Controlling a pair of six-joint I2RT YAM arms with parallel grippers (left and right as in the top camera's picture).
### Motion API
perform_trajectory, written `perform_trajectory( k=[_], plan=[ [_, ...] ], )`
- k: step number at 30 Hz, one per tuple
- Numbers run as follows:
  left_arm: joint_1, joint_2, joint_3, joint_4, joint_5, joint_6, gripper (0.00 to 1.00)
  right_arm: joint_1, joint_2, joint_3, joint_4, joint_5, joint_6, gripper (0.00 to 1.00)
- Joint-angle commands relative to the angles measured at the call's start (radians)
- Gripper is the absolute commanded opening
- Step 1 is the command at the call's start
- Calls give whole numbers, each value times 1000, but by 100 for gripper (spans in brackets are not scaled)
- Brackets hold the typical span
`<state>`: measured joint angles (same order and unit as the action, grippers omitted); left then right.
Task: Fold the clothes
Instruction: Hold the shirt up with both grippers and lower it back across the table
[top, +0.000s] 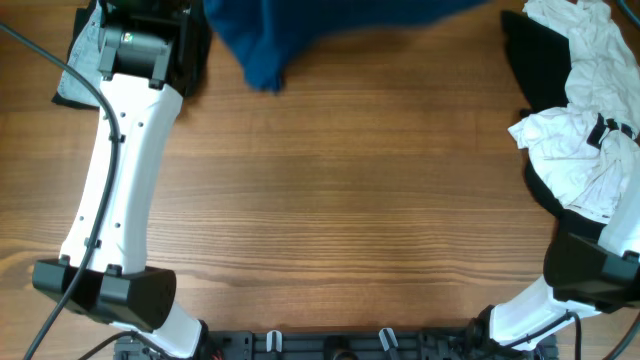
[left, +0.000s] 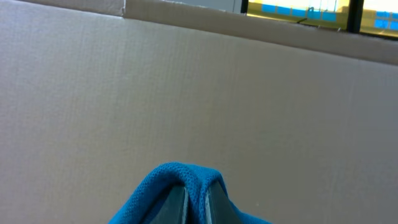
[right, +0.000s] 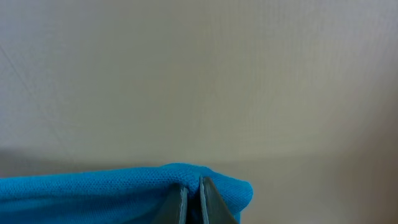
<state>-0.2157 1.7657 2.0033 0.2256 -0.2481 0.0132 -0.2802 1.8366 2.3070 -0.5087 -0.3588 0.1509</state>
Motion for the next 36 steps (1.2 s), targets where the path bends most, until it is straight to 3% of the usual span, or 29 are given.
perform_trajectory(
  k=[1,13,18,22,29,33,36],
  plan=[
    [10,-63,33,-103,16,-29,4,-9,-26,25,-30,26,-24,4],
    [60,7,31,-842,16,-29,4,-9,173,-5,-344,18,-134,4],
    [61,0,32,-1131,153,-29,4,-9,186,-5,-545,-14,-203,4],
    [61,-19,32,-1279,181,-43,4,-9,145,-5,-674,-16,-203,4],
    [63,-114,32,-1439,173,-59,4,-14,-38,-5,-856,50,-199,4],
    [97,-232,32,-1332,48,-59,4,-17,-138,-5,-866,87,-198,5],
    [133,-298,32,-1248,38,-50,4,-17,-171,-5,-878,97,-196,4]
  ],
)
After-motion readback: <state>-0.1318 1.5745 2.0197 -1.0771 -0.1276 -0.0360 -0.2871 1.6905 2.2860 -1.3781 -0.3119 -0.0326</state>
